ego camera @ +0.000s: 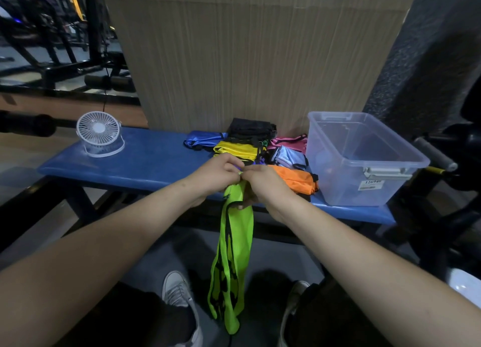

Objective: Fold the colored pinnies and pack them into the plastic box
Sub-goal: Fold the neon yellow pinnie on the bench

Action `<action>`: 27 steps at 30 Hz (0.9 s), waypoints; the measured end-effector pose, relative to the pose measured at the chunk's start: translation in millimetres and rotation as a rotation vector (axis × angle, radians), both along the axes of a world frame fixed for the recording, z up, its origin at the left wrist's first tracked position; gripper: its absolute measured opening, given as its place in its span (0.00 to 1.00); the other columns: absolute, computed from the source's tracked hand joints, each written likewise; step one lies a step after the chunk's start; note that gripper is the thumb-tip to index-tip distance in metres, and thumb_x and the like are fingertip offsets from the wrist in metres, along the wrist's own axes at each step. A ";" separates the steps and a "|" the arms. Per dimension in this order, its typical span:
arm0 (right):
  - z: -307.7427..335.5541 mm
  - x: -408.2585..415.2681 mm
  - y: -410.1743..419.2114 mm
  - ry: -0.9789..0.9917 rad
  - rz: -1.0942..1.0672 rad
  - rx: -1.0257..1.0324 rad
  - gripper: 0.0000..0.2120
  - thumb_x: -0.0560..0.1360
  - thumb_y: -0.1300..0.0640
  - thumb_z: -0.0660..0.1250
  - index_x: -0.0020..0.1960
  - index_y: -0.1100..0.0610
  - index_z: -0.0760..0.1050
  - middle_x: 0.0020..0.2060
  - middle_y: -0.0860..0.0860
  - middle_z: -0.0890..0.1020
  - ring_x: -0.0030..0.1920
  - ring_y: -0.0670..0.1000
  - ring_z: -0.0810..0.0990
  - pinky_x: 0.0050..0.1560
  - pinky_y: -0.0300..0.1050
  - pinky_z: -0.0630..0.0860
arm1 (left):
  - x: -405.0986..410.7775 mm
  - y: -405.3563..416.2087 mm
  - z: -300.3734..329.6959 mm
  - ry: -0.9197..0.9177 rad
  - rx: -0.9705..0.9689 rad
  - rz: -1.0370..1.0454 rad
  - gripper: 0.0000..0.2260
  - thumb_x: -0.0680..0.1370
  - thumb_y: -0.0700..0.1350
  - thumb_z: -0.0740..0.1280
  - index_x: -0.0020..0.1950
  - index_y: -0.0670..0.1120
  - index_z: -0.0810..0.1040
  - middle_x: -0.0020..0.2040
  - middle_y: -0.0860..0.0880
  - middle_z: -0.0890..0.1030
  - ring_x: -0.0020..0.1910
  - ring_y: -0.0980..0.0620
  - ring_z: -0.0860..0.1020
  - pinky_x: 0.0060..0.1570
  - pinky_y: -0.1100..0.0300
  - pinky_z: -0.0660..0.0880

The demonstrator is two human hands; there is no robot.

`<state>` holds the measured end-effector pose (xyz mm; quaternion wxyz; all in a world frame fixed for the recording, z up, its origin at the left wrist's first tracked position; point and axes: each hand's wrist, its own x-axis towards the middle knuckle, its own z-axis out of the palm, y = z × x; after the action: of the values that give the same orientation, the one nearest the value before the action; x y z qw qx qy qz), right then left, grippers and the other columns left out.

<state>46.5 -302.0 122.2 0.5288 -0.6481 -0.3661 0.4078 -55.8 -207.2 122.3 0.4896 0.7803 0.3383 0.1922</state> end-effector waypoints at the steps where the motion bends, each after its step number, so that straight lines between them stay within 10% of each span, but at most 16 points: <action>1: 2.2 1.4 -0.7 0.028 0.008 0.008 0.11 0.80 0.64 0.57 0.49 0.62 0.78 0.28 0.54 0.78 0.26 0.54 0.79 0.31 0.52 0.82 | -1.5 -0.5 3.1 -0.006 -0.002 -0.015 0.11 0.77 0.35 0.65 0.57 0.47 0.76 0.42 0.52 0.81 0.37 0.57 0.75 0.33 0.65 0.69; 7: 12.1 8.7 -1.4 0.057 0.020 0.016 0.09 0.78 0.67 0.54 0.43 0.63 0.72 0.25 0.55 0.77 0.32 0.60 0.78 0.40 0.56 0.80 | -15.7 -1.2 6.0 -0.024 0.042 -0.246 0.25 0.68 0.50 0.79 0.61 0.51 0.74 0.54 0.52 0.81 0.46 0.54 0.78 0.51 0.56 0.75; 10: 15.5 7.8 -4.9 -0.004 0.098 0.007 0.10 0.78 0.69 0.54 0.43 0.64 0.72 0.34 0.63 0.79 0.35 0.61 0.80 0.40 0.53 0.80 | -12.0 1.5 1.4 -0.027 0.206 -0.235 0.21 0.70 0.35 0.74 0.58 0.50 0.74 0.52 0.52 0.80 0.35 0.51 0.69 0.41 0.53 0.71; 21: 10.4 25.1 -5.7 -0.965 0.105 -0.131 0.08 0.71 0.57 0.71 0.35 0.59 0.77 0.25 0.50 0.81 0.31 0.52 0.82 0.38 0.49 0.82 | -20.7 11.3 20.4 0.098 0.286 -0.245 0.19 0.73 0.28 0.64 0.55 0.50 0.74 0.47 0.47 0.85 0.36 0.59 0.75 0.40 0.62 0.72; 27: 12.3 25.1 -0.4 -1.007 0.076 0.138 0.07 0.71 0.56 0.75 0.39 0.55 0.77 0.39 0.49 0.72 0.41 0.48 0.70 0.38 0.34 0.63 | -22.6 9.6 20.8 0.211 0.458 -0.247 0.09 0.75 0.42 0.71 0.55 0.48 0.78 0.50 0.50 0.82 0.47 0.53 0.78 0.50 0.53 0.75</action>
<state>71.6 -302.4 134.6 0.3132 -0.7140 -0.6250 0.0384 -78.4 -197.5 143.1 0.2824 0.9216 0.2376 0.1202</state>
